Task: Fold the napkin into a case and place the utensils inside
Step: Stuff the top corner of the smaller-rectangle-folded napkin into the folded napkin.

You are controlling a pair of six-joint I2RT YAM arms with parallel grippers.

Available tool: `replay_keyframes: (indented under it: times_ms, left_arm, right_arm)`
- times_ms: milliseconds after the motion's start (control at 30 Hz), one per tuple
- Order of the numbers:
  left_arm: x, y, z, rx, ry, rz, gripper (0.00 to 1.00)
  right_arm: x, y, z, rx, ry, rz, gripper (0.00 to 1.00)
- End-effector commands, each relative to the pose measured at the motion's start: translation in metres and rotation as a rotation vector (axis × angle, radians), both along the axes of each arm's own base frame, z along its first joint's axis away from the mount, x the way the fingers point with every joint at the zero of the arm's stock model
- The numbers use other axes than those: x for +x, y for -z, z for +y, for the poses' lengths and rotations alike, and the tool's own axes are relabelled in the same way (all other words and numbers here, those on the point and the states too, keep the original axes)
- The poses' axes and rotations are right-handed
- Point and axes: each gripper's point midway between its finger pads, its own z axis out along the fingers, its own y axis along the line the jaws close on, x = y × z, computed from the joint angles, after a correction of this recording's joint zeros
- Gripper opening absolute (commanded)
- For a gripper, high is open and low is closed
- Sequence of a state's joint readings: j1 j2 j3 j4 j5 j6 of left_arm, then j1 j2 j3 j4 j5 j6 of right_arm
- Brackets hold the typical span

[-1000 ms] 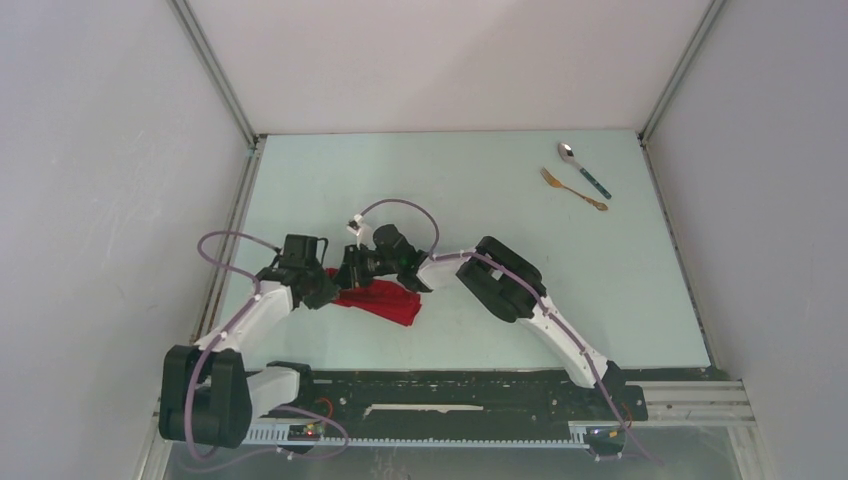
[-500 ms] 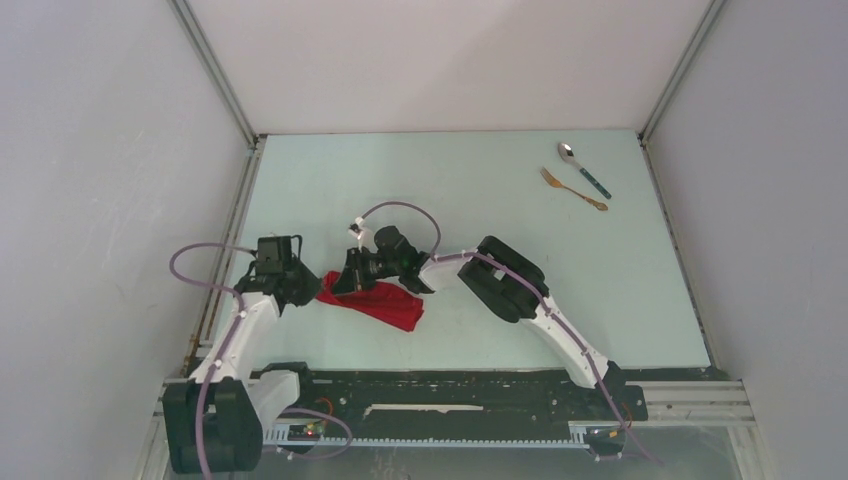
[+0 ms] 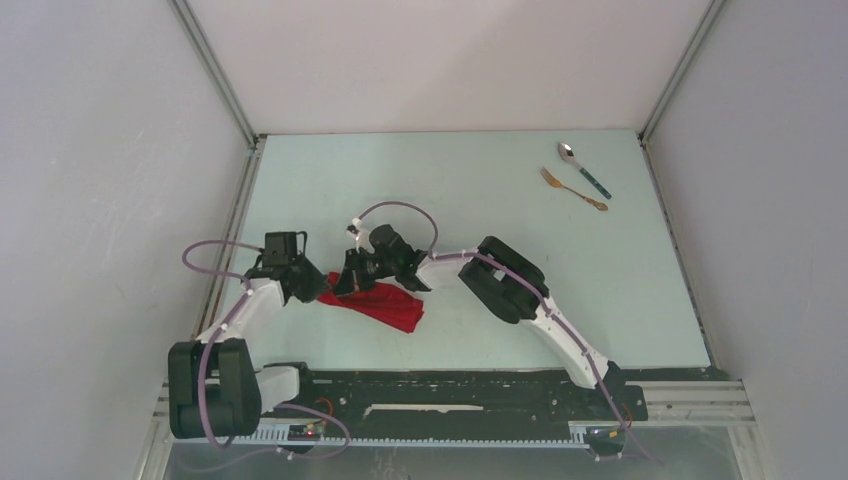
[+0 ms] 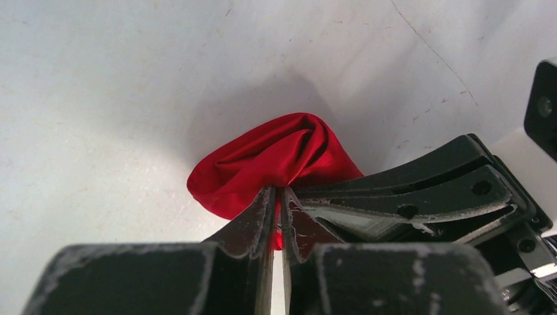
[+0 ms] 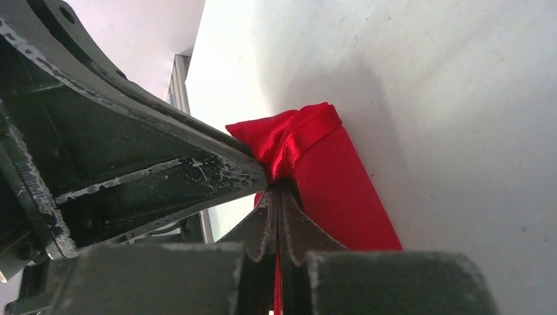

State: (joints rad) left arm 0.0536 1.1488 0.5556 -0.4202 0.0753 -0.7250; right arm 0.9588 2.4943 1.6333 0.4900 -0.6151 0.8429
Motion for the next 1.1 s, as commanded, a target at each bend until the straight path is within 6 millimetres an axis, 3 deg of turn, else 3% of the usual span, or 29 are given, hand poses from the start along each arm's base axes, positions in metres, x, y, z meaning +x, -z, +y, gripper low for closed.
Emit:
replay_keyframes:
  times_ms: [0, 167, 367, 567, 800, 1067]
  left_arm:
    - [0.021, -0.006, -0.002, -0.015, 0.0, -0.06, 0.11]
    - [0.032, 0.0, -0.005, -0.031, 0.003, -0.064, 0.1]
    - [0.029, 0.016, -0.003, -0.021, 0.004, -0.02, 0.08]
    - [0.026, 0.013, -0.003, -0.019, 0.005, -0.038, 0.08]
    - [0.026, 0.012, -0.005, -0.025, 0.009, -0.042, 0.08]
    - [0.027, 0.012, -0.004, -0.017, 0.008, -0.04, 0.08]
  right_arm:
    - [-0.007, -0.004, 0.006, -0.053, -0.006, -0.025, 0.0]
    - [-0.009, -0.004, 0.003, -0.088, -0.007, -0.042, 0.0]
    - [-0.007, -0.028, -0.011, -0.14, -0.026, -0.095, 0.0]
    - [-0.004, -0.051, -0.021, -0.156, -0.027, -0.119, 0.02]
    - [0.008, -0.055, -0.036, -0.22, -0.012, -0.182, 0.06]
    - [0.017, -0.056, -0.055, -0.274, -0.042, -0.294, 0.18]
